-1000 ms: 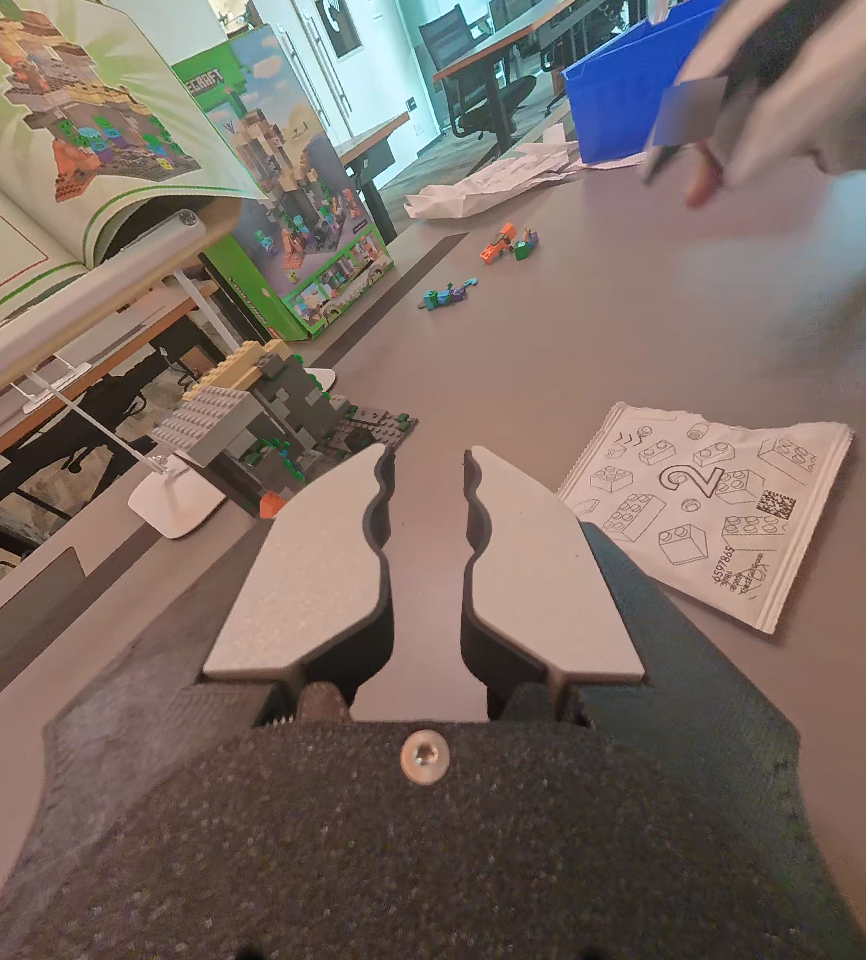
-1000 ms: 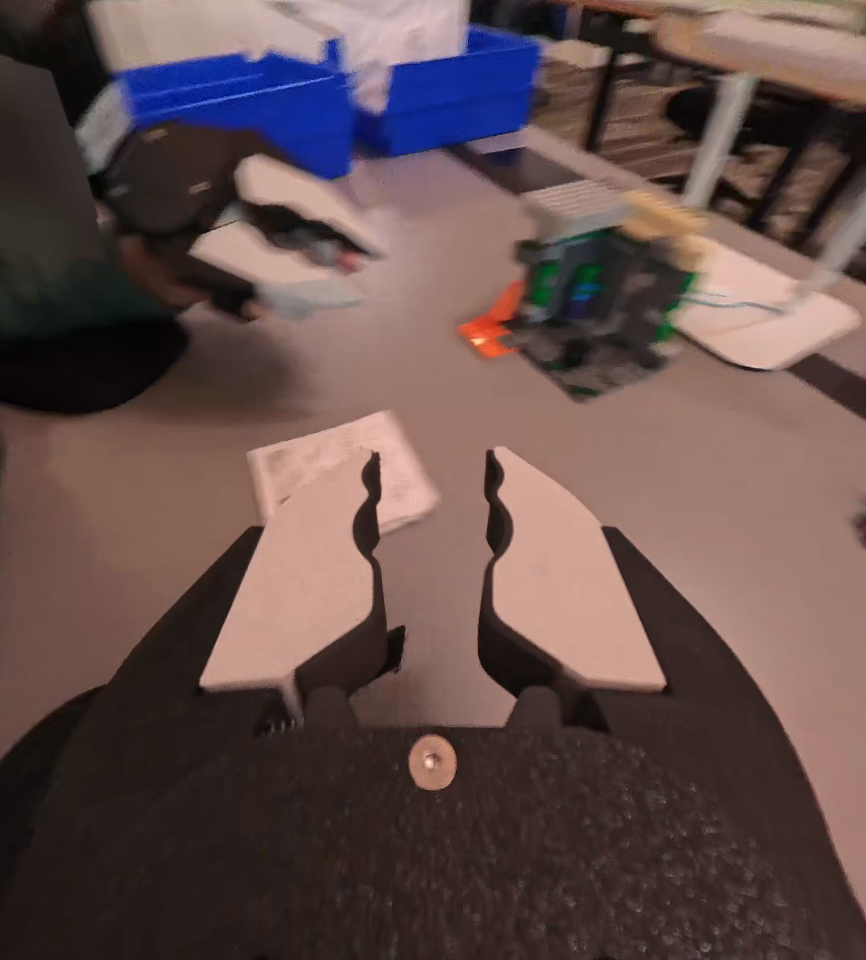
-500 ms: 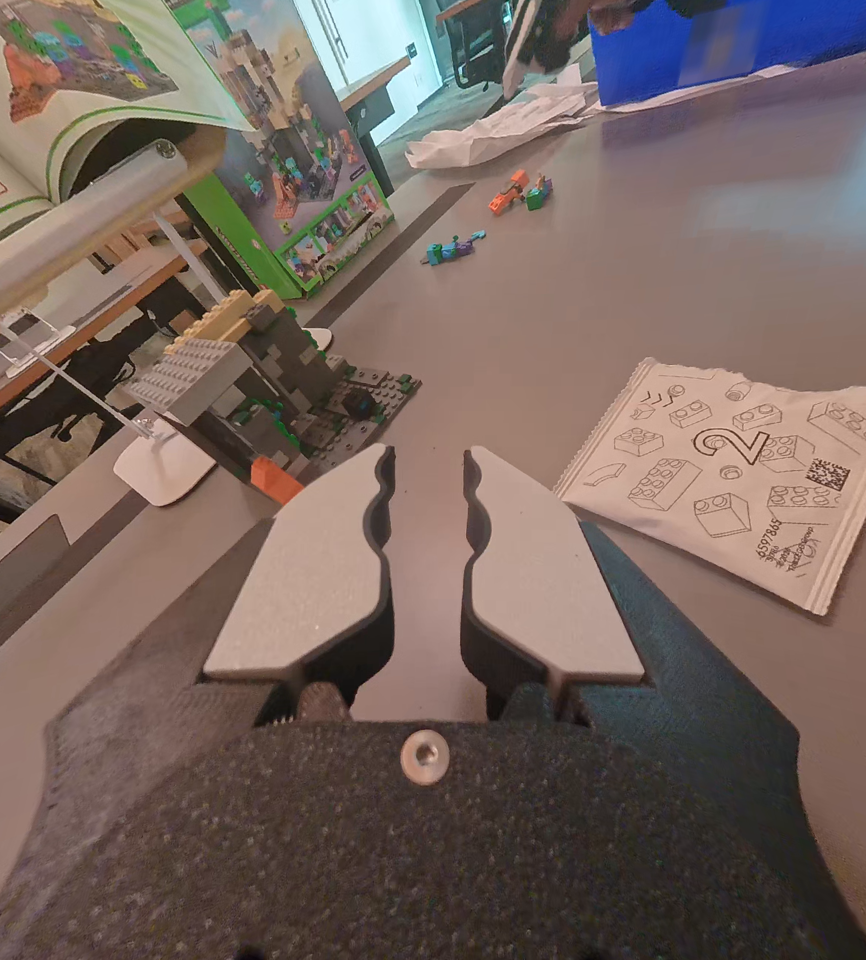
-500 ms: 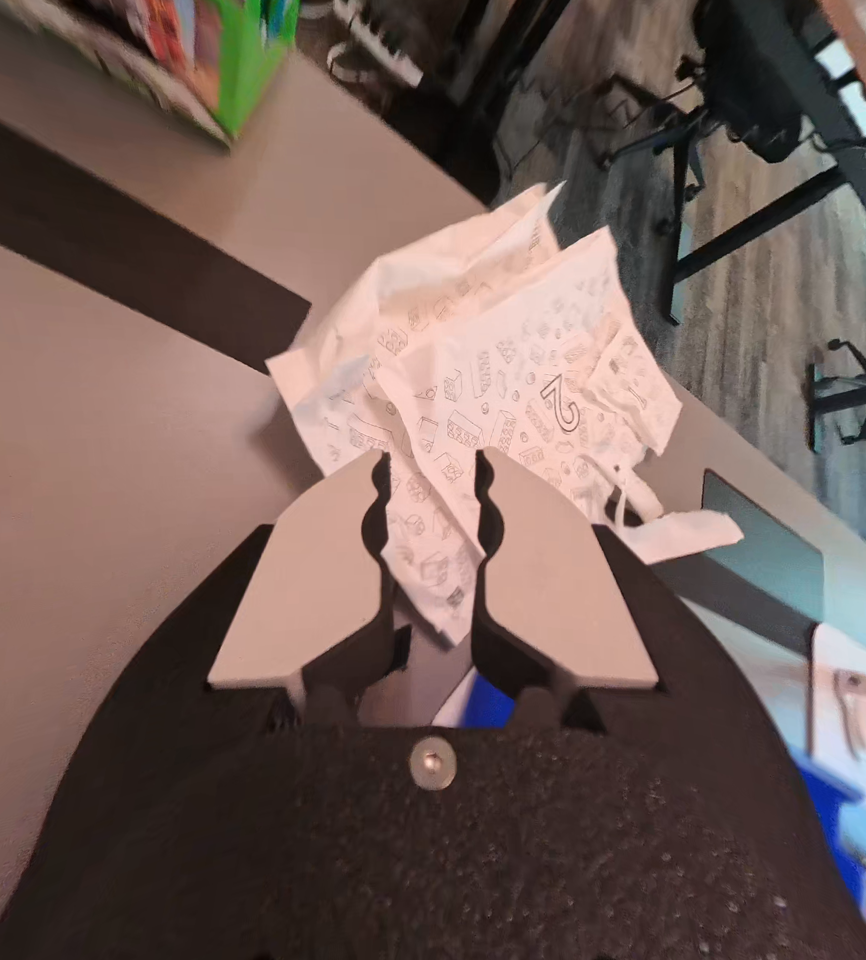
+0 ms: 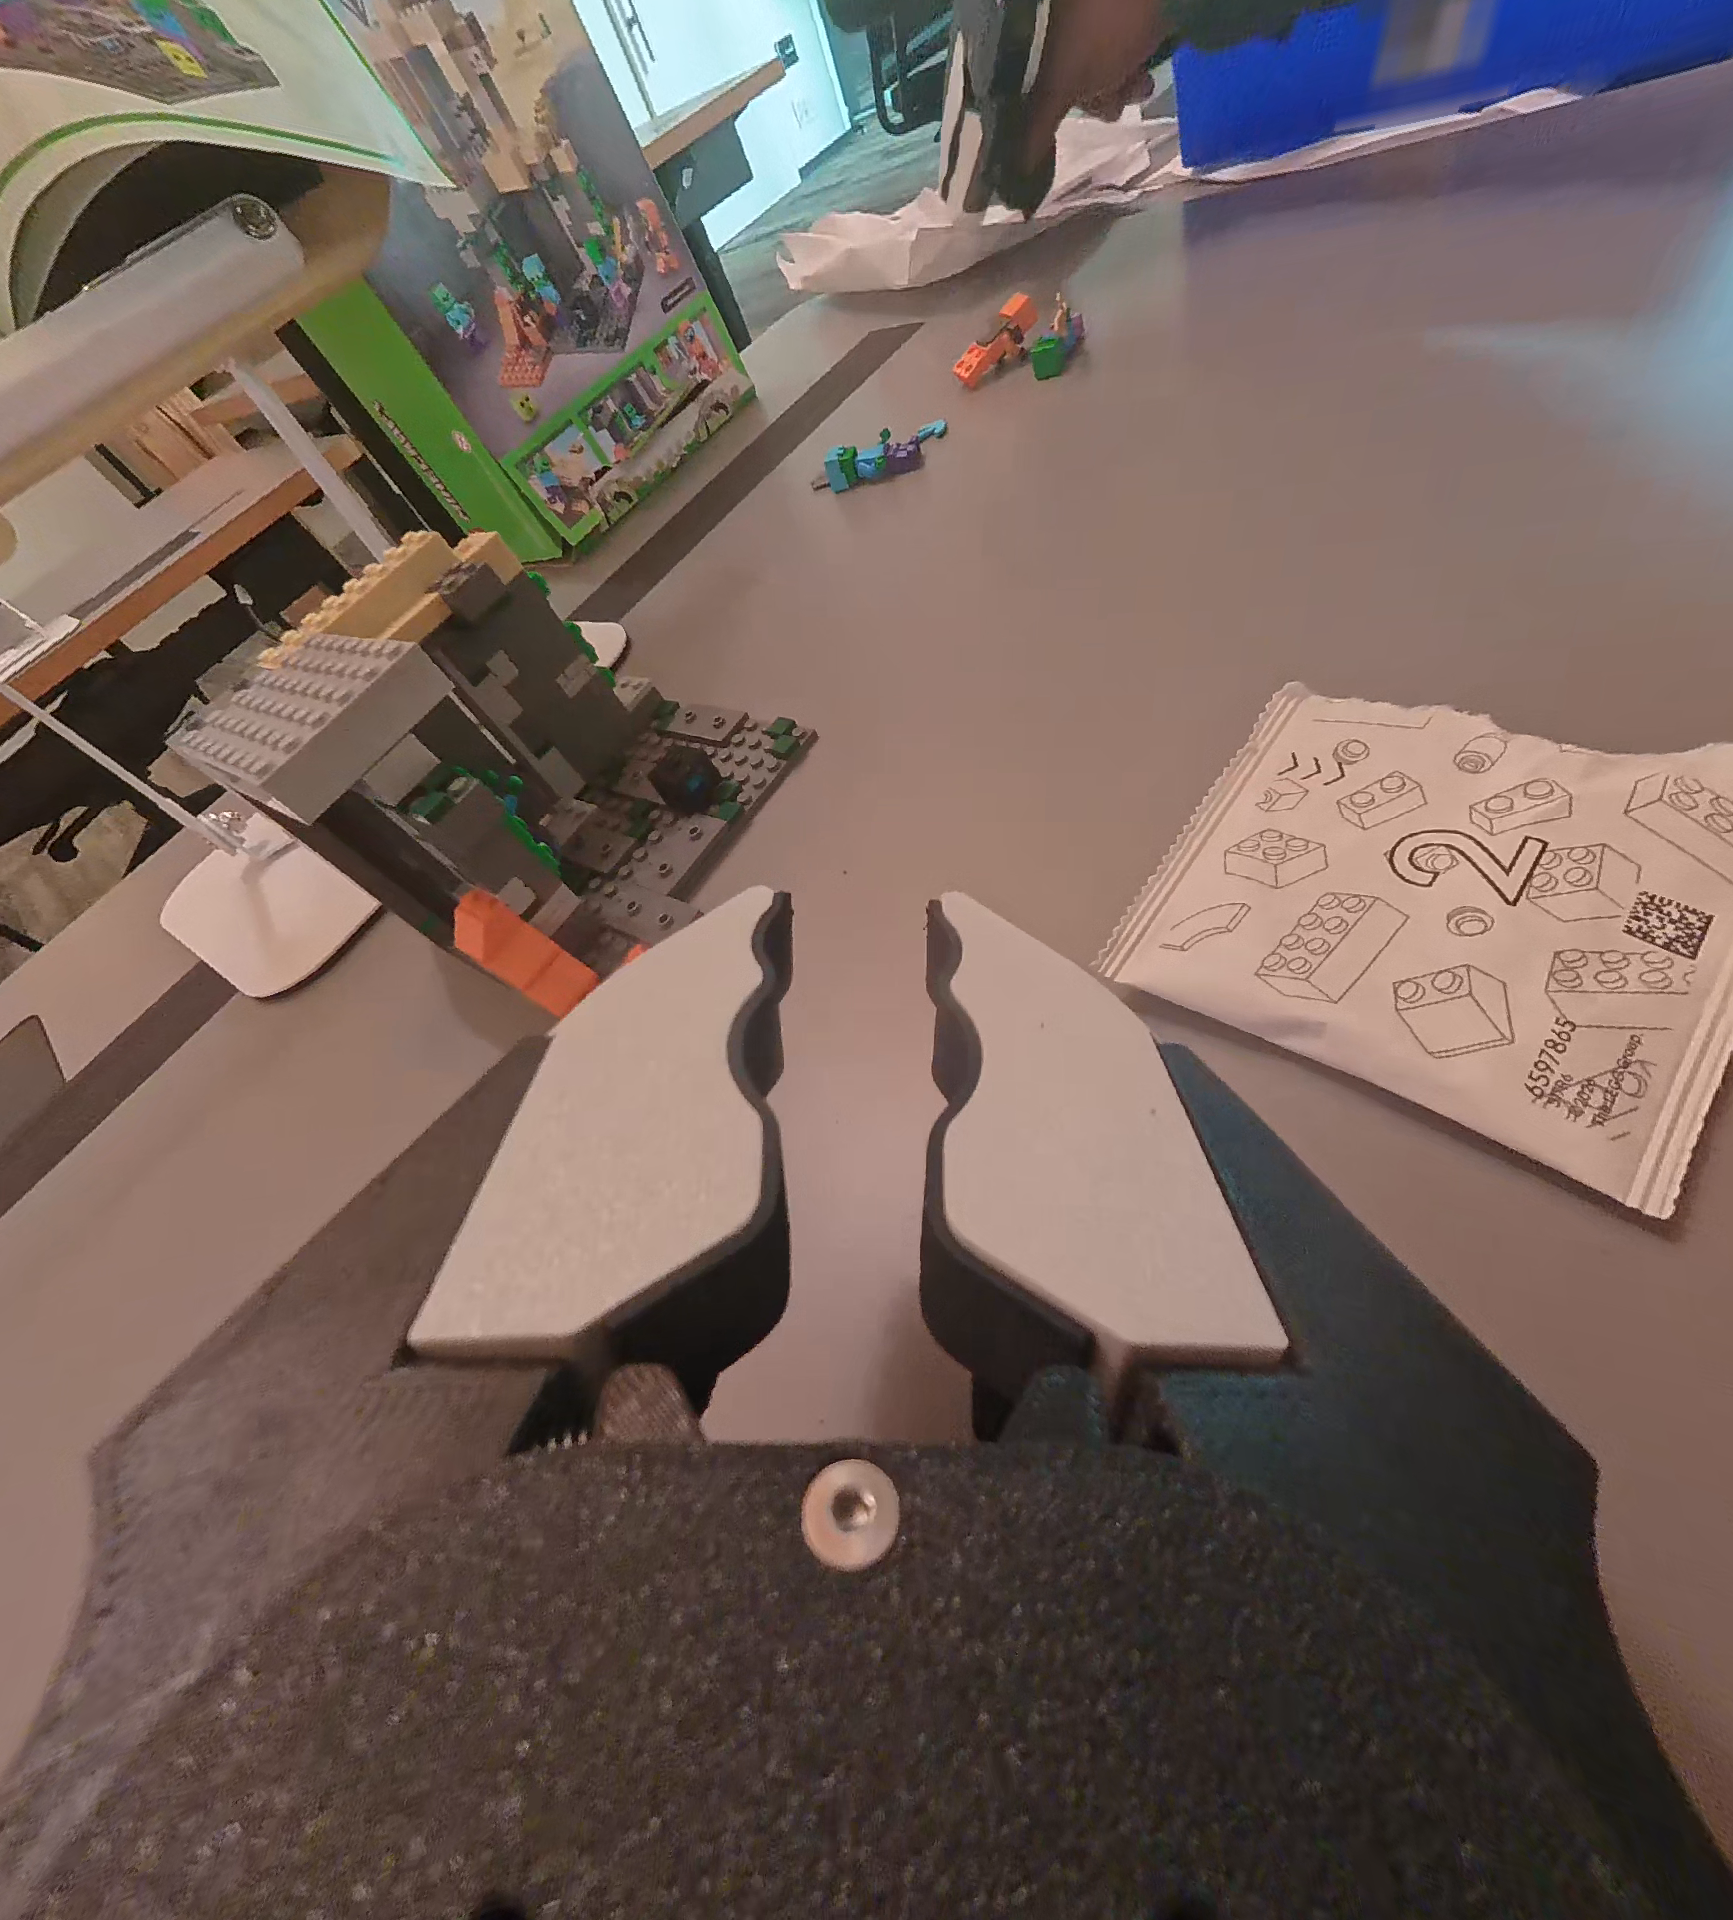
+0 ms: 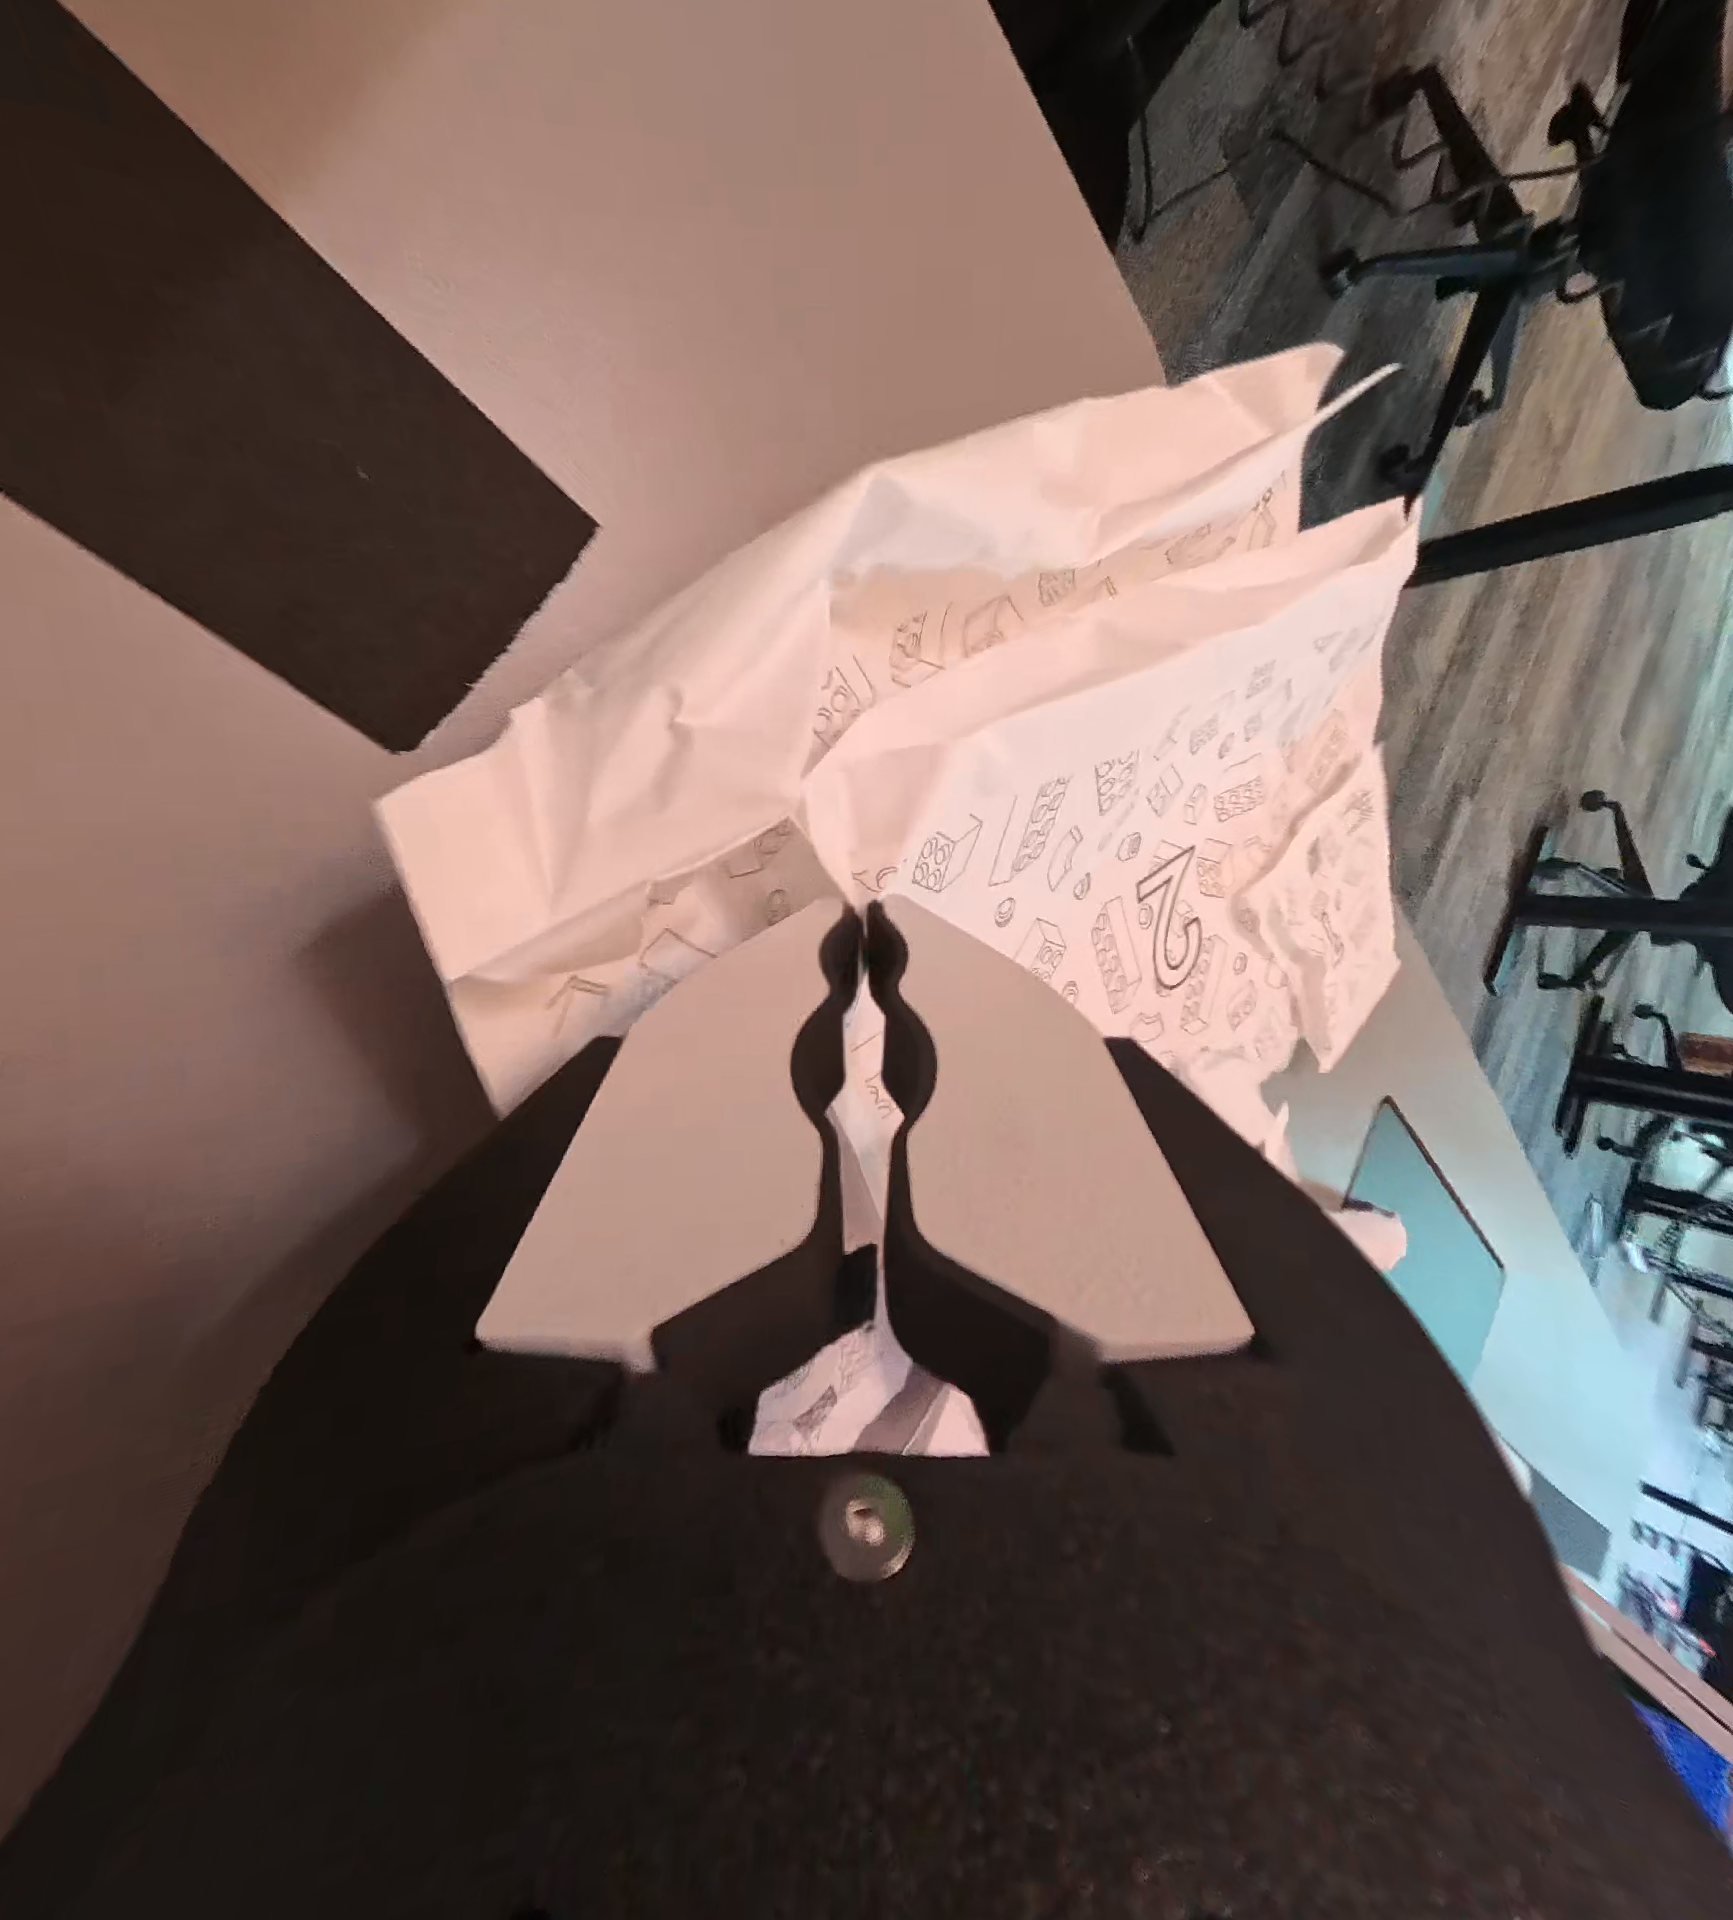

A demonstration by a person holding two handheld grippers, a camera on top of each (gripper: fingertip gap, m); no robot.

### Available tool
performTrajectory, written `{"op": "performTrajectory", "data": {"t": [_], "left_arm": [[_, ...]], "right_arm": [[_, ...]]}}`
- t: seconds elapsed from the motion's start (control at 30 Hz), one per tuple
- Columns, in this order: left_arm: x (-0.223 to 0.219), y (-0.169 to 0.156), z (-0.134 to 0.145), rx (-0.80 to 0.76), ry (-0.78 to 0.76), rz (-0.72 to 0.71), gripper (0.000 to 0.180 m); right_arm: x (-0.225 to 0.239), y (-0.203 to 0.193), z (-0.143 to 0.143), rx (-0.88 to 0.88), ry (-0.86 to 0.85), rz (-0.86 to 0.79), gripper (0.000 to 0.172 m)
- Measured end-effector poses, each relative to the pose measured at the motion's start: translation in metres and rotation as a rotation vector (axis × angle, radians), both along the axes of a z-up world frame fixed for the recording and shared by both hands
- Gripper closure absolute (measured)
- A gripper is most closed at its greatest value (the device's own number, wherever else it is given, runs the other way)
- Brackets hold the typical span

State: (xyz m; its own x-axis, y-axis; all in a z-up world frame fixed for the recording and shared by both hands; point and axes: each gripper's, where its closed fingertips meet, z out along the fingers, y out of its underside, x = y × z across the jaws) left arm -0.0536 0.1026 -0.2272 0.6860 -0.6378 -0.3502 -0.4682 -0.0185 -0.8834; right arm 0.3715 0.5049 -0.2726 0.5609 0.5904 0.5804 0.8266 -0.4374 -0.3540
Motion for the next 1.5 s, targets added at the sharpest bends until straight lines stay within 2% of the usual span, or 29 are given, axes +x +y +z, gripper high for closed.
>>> {"op": "performTrajectory", "data": {"t": [0.1, 0.47, 0.57, 0.67, 0.7, 0.73, 0.87, 1.0, 1.17, 1.37, 1.5], "left_arm": [[0.001, -0.001, 0.001, 0.001, -0.003, -0.004, 0.156], [0.008, -0.009, 0.006, 0.034, 0.016, -0.038, 0.157], [0.008, -0.010, 0.008, 0.042, 0.019, -0.039, 0.158], [0.008, -0.011, 0.009, 0.048, 0.019, -0.039, 0.158], [0.008, -0.011, 0.010, 0.051, 0.020, -0.039, 0.158], [0.008, -0.012, 0.011, 0.056, 0.021, -0.040, 0.158], [0.011, -0.014, 0.015, 0.074, 0.025, -0.049, 0.159], [0.014, -0.017, 0.017, 0.083, 0.031, -0.061, 0.159], [0.018, -0.021, 0.019, 0.099, 0.037, -0.074, 0.159], [0.021, -0.024, 0.023, 0.118, 0.043, -0.084, 0.159], [0.023, -0.026, 0.023, 0.121, 0.045, -0.092, 0.159]], "right_arm": [[-0.008, -0.011, 0.016, -0.003, 0.051, 0.015, 0.171], [-0.012, -0.068, 0.104, 0.043, 0.507, -0.066, 0.171], [-0.011, -0.078, 0.144, 0.089, 0.710, -0.065, 0.171], [-0.008, -0.088, 0.193, 0.084, 1.094, -0.141, 0.172], [-0.006, -0.093, 0.206, 0.087, 1.168, -0.143, 0.172], [-0.006, -0.100, 0.214, 0.109, 1.157, -0.118, 0.172], [-0.030, -0.145, 0.232, 0.206, 0.913, 0.150, 0.172], [-0.055, -0.204, 0.213, 0.216, 0.555, 0.385, 0.172], [-0.066, -0.274, 0.158, 0.148, 0.205, 0.537, 0.172], [-0.049, -0.343, 0.071, 0.013, 0.051, 0.499, 0.172], [-0.035, -0.377, 0.038, -0.030, 0.017, 0.429, 0.172]]}}
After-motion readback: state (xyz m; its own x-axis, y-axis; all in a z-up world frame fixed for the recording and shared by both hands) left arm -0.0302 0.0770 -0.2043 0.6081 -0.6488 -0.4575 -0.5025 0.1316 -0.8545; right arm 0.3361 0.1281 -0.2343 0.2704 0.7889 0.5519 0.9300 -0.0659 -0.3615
